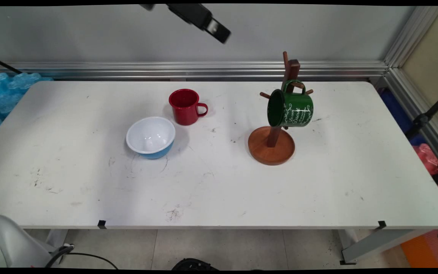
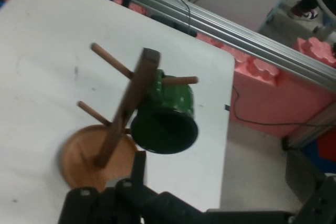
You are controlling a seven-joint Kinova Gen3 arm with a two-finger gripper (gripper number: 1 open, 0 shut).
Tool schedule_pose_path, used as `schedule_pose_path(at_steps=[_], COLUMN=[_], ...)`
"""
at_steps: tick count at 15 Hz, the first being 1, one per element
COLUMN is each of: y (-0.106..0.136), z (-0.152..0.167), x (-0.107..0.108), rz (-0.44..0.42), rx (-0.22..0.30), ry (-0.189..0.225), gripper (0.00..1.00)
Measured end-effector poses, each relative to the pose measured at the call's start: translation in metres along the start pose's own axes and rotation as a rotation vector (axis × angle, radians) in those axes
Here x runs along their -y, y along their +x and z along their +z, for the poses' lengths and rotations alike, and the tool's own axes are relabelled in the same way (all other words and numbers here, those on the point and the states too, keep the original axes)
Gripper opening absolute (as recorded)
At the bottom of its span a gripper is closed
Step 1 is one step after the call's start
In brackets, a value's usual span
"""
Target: Pick up the green mug from the rack
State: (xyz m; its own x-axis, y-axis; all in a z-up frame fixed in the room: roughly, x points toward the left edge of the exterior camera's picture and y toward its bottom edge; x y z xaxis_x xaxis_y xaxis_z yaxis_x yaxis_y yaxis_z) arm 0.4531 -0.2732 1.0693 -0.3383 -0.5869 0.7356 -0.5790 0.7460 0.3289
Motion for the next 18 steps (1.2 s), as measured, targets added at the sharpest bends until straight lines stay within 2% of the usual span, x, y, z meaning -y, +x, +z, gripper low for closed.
schedule_pose_path(at_steps=[5,10,18], y=[-0.001,-0.001,-0.011], z=[0.039,0.074,0.125], x=[-0.017,-0.025,-0.03], rz=[-0.032,-0.065,-0.142], rx=[0.029,0.04,0.017], ry=[-0.013,-0.006,0.001], gripper=[1.0,1.0,1.0])
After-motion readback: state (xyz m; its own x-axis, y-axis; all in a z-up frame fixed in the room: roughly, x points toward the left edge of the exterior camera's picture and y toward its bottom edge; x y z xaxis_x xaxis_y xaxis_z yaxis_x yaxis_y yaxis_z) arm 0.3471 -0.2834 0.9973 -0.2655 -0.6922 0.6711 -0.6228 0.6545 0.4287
